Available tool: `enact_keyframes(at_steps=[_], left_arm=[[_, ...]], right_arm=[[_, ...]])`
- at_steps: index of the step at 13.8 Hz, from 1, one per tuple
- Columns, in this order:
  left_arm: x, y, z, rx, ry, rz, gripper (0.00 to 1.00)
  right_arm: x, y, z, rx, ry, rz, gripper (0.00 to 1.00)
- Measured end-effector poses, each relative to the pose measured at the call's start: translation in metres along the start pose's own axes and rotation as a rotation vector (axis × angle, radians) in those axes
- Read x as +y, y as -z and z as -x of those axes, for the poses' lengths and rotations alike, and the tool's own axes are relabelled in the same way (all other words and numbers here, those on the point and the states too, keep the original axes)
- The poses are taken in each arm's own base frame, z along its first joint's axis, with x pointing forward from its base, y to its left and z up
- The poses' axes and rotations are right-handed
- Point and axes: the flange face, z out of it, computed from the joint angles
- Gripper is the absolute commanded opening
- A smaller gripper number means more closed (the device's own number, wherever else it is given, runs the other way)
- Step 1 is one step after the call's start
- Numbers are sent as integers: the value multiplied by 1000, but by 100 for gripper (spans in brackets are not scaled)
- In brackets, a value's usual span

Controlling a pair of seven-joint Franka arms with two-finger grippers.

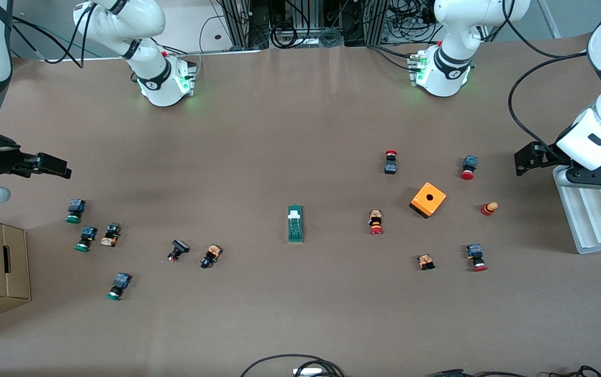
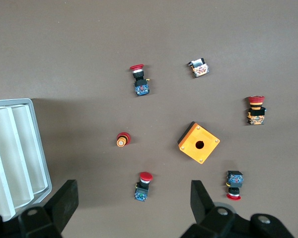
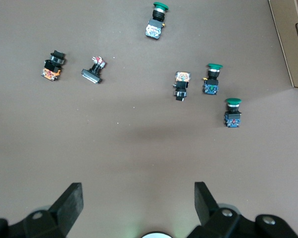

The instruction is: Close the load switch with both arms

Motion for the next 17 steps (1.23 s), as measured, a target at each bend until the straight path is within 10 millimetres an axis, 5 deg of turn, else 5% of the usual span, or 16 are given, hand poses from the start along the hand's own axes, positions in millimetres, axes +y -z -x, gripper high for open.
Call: enact_keyframes(at_steps=[12, 17], left_arm=[[0, 1, 0, 2, -1, 0, 100], [3, 3, -1, 6, -5, 0, 100]], right_arm=[[-1, 0, 0, -4, 3, 0, 100], [-18, -6, -2, -14, 105, 6, 100]])
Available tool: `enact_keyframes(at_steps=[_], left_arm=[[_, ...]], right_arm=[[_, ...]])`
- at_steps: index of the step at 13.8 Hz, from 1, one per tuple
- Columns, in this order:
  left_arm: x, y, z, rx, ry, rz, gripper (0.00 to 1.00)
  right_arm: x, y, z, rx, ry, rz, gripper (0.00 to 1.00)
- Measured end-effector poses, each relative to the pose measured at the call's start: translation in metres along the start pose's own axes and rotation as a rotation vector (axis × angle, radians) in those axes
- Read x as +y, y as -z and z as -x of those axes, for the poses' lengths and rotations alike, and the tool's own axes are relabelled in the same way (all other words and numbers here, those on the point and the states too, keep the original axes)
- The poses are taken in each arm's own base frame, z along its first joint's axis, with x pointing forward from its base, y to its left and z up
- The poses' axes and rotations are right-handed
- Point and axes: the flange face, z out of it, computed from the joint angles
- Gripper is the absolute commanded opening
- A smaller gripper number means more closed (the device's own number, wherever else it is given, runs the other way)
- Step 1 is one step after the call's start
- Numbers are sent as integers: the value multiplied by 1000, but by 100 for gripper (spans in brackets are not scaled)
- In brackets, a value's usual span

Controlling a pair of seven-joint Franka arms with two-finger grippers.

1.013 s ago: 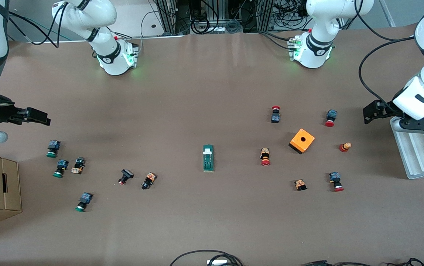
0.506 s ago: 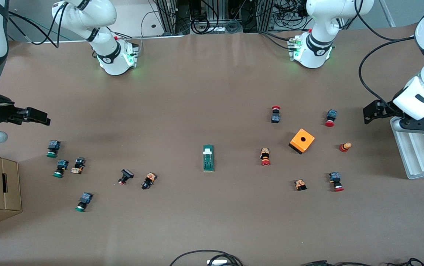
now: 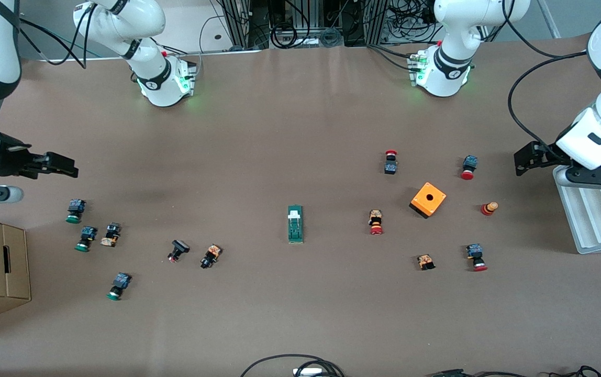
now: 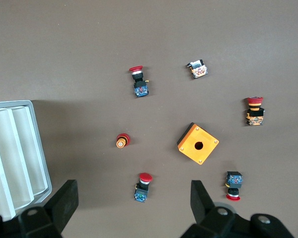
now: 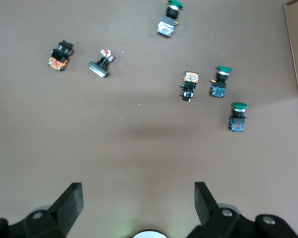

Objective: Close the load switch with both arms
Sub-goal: 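Move the left gripper and the right gripper toward the green switch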

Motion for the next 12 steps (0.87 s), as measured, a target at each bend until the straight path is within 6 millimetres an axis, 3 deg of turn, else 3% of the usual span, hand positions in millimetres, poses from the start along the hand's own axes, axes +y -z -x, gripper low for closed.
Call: enact_keyframes(at_steps=[3, 7, 12], left_arm=[[21, 1, -5, 24, -38, -1, 100], [55, 2, -14, 38, -38, 3, 100], [102, 4, -11, 40, 92, 12, 100]], right_arm=[[-5, 0, -3, 14, 32, 3, 100], [-40, -21, -20, 2, 81, 16, 100], [-47, -42, -51, 63, 92, 20, 100]])
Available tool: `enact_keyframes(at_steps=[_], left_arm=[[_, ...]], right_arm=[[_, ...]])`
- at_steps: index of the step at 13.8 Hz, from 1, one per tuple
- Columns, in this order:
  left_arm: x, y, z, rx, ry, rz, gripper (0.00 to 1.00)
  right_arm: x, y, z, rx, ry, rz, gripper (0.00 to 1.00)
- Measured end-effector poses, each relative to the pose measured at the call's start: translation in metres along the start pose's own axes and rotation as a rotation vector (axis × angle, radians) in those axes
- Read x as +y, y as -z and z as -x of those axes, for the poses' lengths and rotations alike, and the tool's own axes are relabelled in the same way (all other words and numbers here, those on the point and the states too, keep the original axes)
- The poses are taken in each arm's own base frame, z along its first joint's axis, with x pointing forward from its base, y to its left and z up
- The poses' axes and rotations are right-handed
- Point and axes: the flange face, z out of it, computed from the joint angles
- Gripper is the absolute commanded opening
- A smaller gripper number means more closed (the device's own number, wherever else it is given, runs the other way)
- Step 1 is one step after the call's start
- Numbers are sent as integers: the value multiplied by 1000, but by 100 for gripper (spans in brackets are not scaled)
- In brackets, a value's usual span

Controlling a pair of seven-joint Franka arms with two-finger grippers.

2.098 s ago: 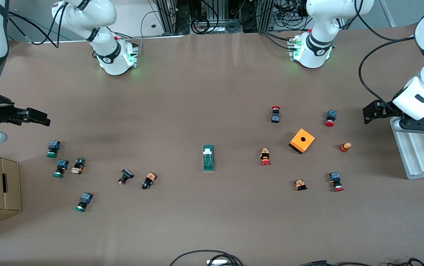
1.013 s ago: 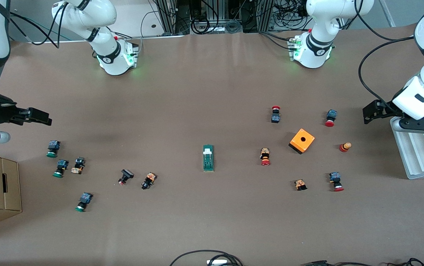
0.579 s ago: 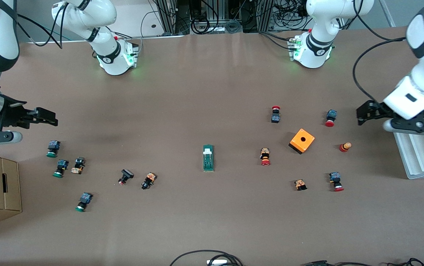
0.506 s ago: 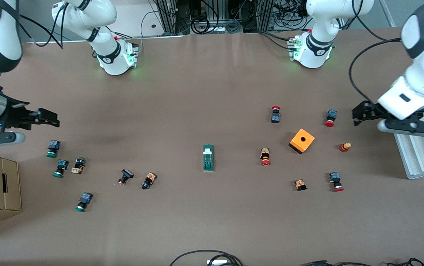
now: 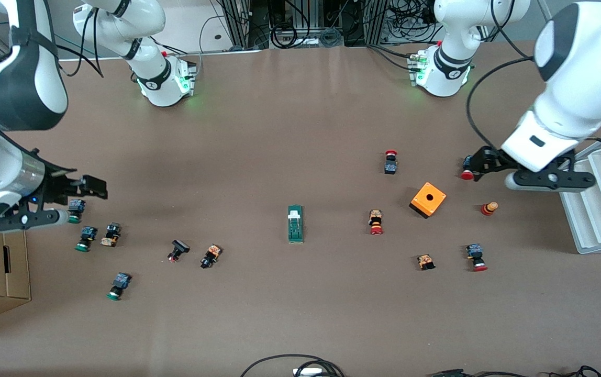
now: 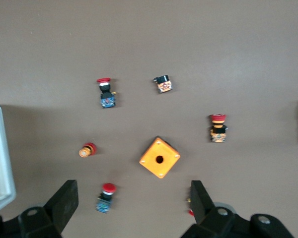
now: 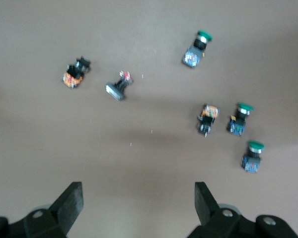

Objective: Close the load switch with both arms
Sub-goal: 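Move the left gripper and the right gripper toward the green switch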

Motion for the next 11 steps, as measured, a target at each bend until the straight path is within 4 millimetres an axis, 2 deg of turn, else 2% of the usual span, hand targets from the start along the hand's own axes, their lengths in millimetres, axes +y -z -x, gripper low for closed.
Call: enact_keyframes(at_steps=[2, 5, 6, 11], left_arm=[[29, 2, 6, 5, 59, 5, 100], [91, 5, 18, 52, 155, 34, 100], [112, 2, 23, 72, 183, 48, 100], [202, -16, 58, 147, 276, 48, 100]], right_arm=[[-17, -11, -15, 40, 26, 1, 100], [-57, -28, -36, 109, 78, -1, 100], [-65, -35, -42, 129, 84, -9, 100], [-82, -63, -62, 165, 103, -29, 100]])
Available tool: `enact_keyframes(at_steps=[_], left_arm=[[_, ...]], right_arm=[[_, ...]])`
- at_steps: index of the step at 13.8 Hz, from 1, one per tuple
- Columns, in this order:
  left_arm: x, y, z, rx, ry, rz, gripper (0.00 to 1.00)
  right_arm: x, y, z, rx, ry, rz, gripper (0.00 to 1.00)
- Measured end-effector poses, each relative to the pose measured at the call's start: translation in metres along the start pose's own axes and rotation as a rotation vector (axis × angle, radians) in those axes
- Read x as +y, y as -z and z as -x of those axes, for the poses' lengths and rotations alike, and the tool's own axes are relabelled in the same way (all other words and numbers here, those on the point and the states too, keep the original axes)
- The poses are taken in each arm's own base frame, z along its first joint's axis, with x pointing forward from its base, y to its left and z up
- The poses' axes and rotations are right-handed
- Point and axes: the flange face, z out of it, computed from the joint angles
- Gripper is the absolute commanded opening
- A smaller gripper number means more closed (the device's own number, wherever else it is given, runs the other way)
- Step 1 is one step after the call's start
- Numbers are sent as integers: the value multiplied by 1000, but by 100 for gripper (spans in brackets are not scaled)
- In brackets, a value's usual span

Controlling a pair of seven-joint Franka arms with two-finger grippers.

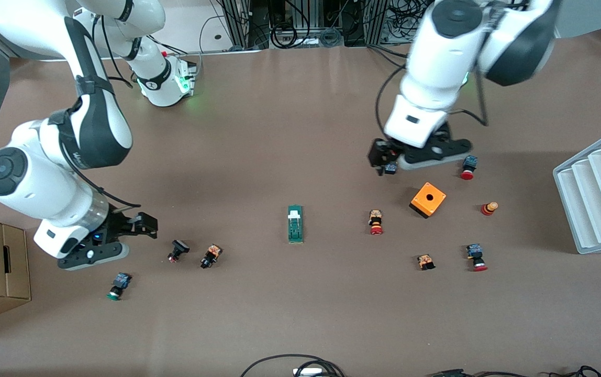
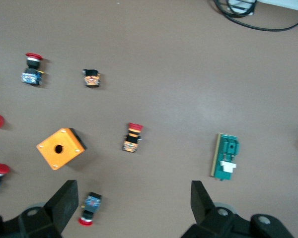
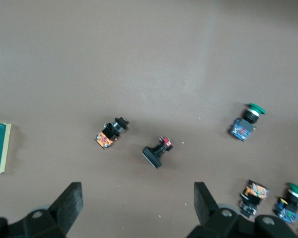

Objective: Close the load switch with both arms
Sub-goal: 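Move the left gripper and the right gripper toward the green switch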

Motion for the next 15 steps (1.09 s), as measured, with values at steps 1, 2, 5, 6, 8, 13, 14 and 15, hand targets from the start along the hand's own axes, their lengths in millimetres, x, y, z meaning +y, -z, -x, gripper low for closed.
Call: enact_keyframes(at_steps=[1, 2, 5, 6, 8, 13, 14, 15], left_arm=[[15, -3, 15, 17, 5, -2, 100], [29, -7, 28, 29, 6, 0, 100], [67, -24, 62, 68, 10, 15, 100], [76, -32, 71, 85, 7, 9, 100], [96, -48, 94, 126, 9, -12, 100], [142, -91, 162, 240, 17, -40, 100], [149, -99, 172, 265, 6, -44, 100], [154, -110, 182, 298, -6, -48, 100]], right_arm=[[-5, -2, -2, 9, 12, 0, 100], [-9, -4, -4, 20, 38, 0, 100], [-15, -5, -10, 65, 173, 7, 100], [-15, -4, -11, 70, 193, 8, 100], [-14, -4, -11, 72, 205, 10, 100], [-46, -16, -18, 112, 278, 18, 100], [-59, -20, -19, 116, 311, 32, 100], [-67, -27, -20, 112, 354, 49, 100]])
